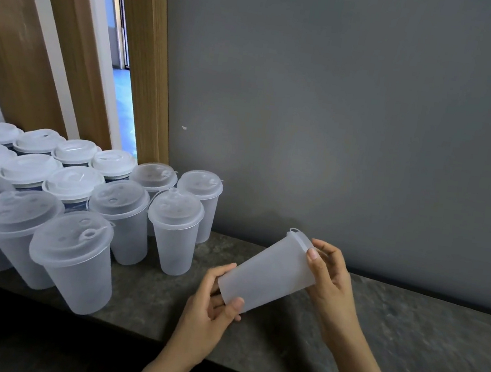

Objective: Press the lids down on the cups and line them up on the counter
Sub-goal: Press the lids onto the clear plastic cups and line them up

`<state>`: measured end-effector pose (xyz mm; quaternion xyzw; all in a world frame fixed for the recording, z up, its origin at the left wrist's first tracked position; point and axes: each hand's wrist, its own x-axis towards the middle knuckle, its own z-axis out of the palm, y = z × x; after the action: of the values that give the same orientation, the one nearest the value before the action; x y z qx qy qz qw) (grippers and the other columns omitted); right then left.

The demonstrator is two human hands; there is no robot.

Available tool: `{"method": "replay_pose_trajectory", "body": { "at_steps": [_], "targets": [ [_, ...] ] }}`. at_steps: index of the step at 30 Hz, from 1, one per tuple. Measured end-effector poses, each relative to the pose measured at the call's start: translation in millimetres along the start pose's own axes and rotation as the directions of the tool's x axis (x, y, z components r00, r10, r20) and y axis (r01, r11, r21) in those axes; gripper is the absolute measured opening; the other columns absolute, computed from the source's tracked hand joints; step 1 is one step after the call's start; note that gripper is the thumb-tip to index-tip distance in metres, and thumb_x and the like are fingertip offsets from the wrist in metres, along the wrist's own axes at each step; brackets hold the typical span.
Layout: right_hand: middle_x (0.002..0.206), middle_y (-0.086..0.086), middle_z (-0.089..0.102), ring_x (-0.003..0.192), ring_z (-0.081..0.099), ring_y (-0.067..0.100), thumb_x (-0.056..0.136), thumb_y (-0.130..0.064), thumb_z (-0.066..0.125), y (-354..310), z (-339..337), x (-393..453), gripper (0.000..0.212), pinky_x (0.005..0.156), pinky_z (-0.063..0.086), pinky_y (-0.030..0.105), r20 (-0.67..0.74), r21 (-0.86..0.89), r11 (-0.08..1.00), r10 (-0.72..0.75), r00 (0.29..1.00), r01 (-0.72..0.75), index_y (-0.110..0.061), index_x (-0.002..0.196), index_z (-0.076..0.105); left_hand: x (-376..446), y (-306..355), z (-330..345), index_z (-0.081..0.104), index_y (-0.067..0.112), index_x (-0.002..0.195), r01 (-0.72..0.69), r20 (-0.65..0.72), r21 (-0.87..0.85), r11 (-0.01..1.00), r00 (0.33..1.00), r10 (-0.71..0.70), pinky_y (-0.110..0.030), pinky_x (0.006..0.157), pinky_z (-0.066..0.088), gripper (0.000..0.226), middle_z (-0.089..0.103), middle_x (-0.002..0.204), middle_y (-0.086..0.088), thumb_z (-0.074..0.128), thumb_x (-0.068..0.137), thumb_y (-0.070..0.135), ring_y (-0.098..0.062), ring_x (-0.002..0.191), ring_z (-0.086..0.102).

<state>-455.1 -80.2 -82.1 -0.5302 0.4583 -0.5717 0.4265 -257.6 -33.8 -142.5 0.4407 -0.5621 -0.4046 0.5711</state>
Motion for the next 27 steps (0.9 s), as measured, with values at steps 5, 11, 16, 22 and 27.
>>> {"method": "replay_pose_trajectory", "body": {
  "at_steps": [5,11,16,22,27],
  "targets": [
    [0.107,-0.023,0.064,0.103,0.062,0.005,0.084,-0.062,0.064,-0.6,2.7,-0.6,0.040,0.081,0.056,0.035,0.027,-0.001,1.000,0.031,0.999,-0.031,-0.035,0.113,0.062,-1.3,-9.3,-1.0,0.054,0.039,0.115,-0.099,-0.043,0.027,0.995,0.994,0.100,-0.024,0.092,0.051,0.058,0.055,0.136,0.015,0.085,0.069,0.019,-0.012,0.126,0.054],
    [0.109,-0.020,0.067,0.096,0.063,-0.004,0.085,-0.056,0.064,-6.7,1.4,-2.4,0.026,0.080,0.048,0.030,0.083,-0.047,0.999,-0.003,0.997,0.007,-0.039,0.106,0.066,-0.9,-13.5,-0.9,0.056,0.037,0.108,-0.155,-0.077,0.037,0.987,0.985,0.158,-0.017,0.093,0.048,0.069,0.054,0.137,0.016,0.083,0.065,-0.010,-0.007,0.128,0.052],
    [0.108,-0.011,0.070,0.106,0.062,0.016,0.074,-0.057,0.061,-8.3,-1.6,-0.7,0.038,0.095,0.048,0.057,0.010,0.010,1.000,0.007,1.000,-0.008,-0.032,0.101,0.071,-3.5,-7.9,3.1,0.049,0.040,0.124,-0.071,-0.024,-0.036,0.997,0.997,0.071,-0.026,0.086,0.054,0.060,0.058,0.131,0.015,0.082,0.075,0.029,-0.015,0.118,0.061],
    [0.116,-0.010,0.070,0.117,0.060,0.022,0.086,-0.046,0.057,-2.3,-3.4,2.8,0.030,0.097,0.052,0.059,0.008,0.063,0.997,0.033,0.999,-0.034,-0.035,0.108,0.075,-2.6,-6.5,0.9,0.053,0.040,0.118,-0.013,-0.011,-0.050,0.999,1.000,0.012,-0.039,0.083,0.057,0.052,0.062,0.126,0.008,0.079,0.074,0.052,-0.022,0.112,0.065],
    [0.121,-0.030,0.063,0.113,0.059,-0.003,0.102,-0.031,0.048,2.4,-1.9,3.3,0.030,0.083,0.060,0.031,0.045,0.051,0.999,-0.022,0.999,0.020,-0.041,0.125,0.064,-1.0,-12.3,-0.8,0.057,0.042,0.106,-0.034,-0.041,0.011,0.999,0.999,0.034,-0.031,0.079,0.059,0.061,0.061,0.124,0.017,0.090,0.056,0.052,-0.012,0.114,0.063]
  ]
}}
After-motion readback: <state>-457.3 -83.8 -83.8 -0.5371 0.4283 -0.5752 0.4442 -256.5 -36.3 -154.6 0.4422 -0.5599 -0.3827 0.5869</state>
